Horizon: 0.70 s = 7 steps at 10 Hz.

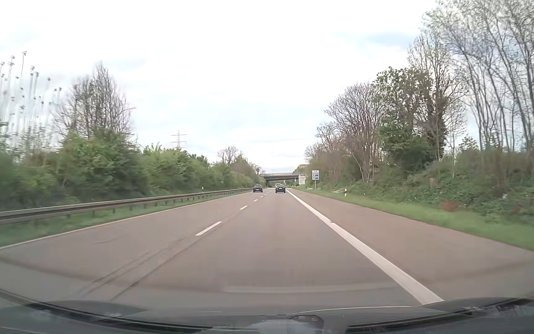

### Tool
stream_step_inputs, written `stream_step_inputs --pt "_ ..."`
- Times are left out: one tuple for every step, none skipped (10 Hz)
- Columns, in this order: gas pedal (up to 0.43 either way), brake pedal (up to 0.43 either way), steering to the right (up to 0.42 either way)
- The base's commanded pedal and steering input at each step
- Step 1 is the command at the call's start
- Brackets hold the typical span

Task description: Follow the waypoints while adhering to traffic rules and regulations

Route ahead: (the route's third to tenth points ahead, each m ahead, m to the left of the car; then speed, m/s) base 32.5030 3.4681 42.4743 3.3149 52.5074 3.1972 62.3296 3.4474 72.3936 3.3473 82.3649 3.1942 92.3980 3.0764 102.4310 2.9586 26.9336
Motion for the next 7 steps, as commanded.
stream_step_inputs --pt "0.130 0.000 -0.002" --pt "0.130 0.000 -0.002" --pt "0.130 0.000 -0.001" --pt "0.130 0.000 -0.001" --pt "0.130 0.000 0.000" --pt "0.130 0.000 0.000" --pt "0.130 0.000 0.000"
